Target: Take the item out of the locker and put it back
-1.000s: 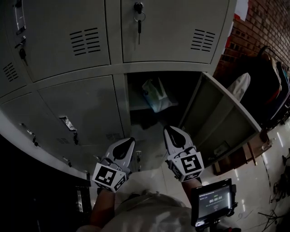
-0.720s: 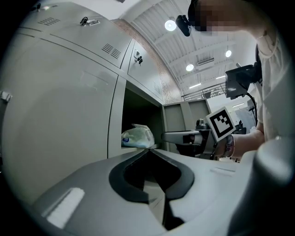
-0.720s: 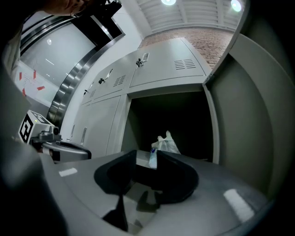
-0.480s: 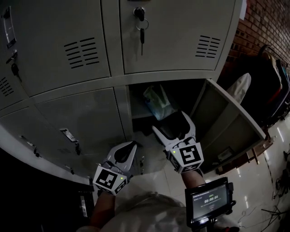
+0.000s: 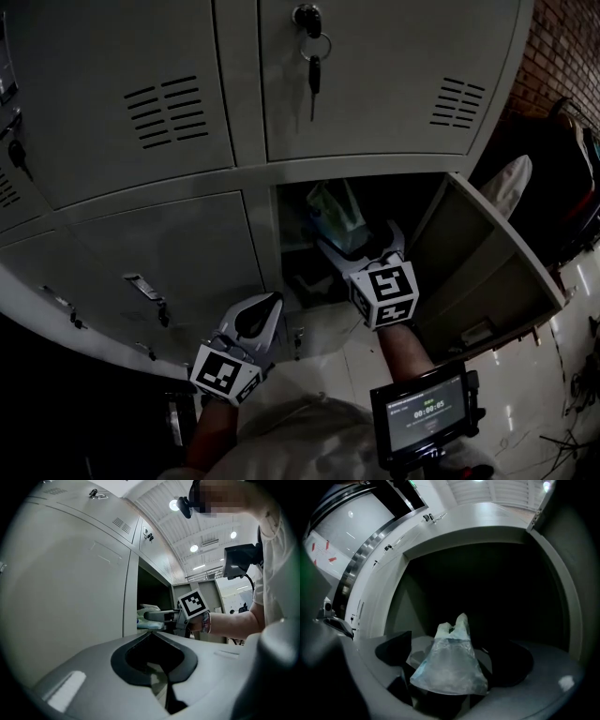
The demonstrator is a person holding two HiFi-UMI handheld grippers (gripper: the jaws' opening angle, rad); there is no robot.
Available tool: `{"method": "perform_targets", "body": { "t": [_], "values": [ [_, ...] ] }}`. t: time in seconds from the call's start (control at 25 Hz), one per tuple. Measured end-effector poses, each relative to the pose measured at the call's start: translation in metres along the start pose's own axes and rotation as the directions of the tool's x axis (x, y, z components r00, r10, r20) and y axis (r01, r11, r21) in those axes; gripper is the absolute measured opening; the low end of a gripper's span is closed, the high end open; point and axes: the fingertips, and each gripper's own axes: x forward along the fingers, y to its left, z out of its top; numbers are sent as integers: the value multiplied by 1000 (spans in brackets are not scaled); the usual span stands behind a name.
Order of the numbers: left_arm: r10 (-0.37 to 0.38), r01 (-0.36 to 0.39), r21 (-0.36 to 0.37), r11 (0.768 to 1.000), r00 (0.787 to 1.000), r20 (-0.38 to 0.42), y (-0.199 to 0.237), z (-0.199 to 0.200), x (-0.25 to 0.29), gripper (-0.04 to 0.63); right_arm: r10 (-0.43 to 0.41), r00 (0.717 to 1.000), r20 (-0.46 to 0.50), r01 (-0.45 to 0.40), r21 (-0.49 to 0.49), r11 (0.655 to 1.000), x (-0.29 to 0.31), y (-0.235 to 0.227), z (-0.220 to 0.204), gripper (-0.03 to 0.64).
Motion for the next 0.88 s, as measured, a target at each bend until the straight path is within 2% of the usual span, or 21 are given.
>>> {"method": "perform_targets", "body": {
  "t": [0.04,0.08,0.16,0.2,0.28,0.48,0.88],
  "values": [
    [-1,1,2,1000,1000,1,1,0,1,0,6,1000,-19,-6,-6,1000,3,1,-4,475],
    [-2,2,3,1000,1000,-1,1,0,1,0,8,999,-40,-9,-17,1000,5,1,-9,428],
    [-3,3,4,1000,1000,-6,3,0,2,0,-4,998,-68,1,-46,999,6,0,-14,256],
    [-4,4,4,1000,1000,-5,4,0,2,0,-17,997,-71,13,-57,998,5,-1,-14,217],
    [-1,1,-2,1000,1000,-3,6,1,2,0,-39,997,-68,34,-68,997,4,-4,-13,89],
    [-3,3,-7,1000,1000,1,8,0,-2,0,-45,997,-70,39,-84,996,1,-5,-11,5],
    [-33,33,-16,999,999,1,4,5,-27,0,-68,997,-25,65,-109,992,-36,28,8,0]
  ]
}}
